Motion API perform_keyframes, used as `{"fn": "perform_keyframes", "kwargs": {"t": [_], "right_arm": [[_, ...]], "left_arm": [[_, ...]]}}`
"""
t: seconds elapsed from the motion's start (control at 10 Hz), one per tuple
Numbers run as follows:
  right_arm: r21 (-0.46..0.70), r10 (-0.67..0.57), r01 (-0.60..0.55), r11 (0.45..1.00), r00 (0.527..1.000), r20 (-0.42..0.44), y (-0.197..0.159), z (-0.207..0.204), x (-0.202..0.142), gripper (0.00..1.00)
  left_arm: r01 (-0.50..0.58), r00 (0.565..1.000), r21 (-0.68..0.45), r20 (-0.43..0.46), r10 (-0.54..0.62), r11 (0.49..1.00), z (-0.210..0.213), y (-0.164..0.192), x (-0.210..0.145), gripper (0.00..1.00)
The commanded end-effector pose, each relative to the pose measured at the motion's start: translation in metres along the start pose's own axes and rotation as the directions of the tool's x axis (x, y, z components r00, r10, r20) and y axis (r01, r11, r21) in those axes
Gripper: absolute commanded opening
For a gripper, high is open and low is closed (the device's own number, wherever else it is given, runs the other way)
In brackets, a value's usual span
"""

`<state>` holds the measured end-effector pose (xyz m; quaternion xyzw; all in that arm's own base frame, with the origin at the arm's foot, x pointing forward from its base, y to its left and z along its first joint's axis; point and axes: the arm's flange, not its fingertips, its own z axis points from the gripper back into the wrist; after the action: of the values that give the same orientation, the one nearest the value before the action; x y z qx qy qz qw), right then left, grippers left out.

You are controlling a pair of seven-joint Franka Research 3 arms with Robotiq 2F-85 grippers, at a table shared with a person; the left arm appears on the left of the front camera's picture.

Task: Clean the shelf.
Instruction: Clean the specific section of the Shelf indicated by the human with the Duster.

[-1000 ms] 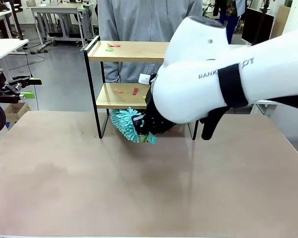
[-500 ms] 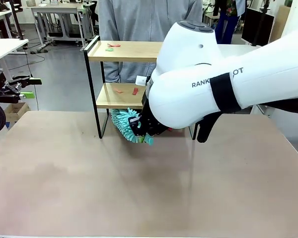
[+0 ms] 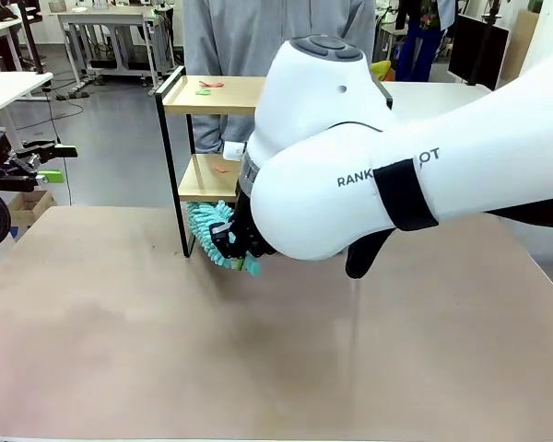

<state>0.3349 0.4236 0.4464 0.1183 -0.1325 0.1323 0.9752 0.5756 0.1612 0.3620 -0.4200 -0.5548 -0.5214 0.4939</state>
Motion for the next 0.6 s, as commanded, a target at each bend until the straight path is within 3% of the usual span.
{"fn": "perform_keyframes", "kwargs": {"t": [0.0,0.5], "right_arm": [[-0.041,-0.088,0.090,0.995,0.995,0.044,0.023,-0.015,0.014,0.13],[-0.055,-0.172,0.185,0.981,0.968,0.185,0.053,-0.047,0.027,0.13]], "left_arm": [[0.006,1.000,0.002,-0.006,-0.006,1.000,-0.002,-0.002,0.002,1.00],[0.006,1.000,0.002,-0.006,-0.006,1.000,-0.002,-0.002,0.002,1.00]]}}
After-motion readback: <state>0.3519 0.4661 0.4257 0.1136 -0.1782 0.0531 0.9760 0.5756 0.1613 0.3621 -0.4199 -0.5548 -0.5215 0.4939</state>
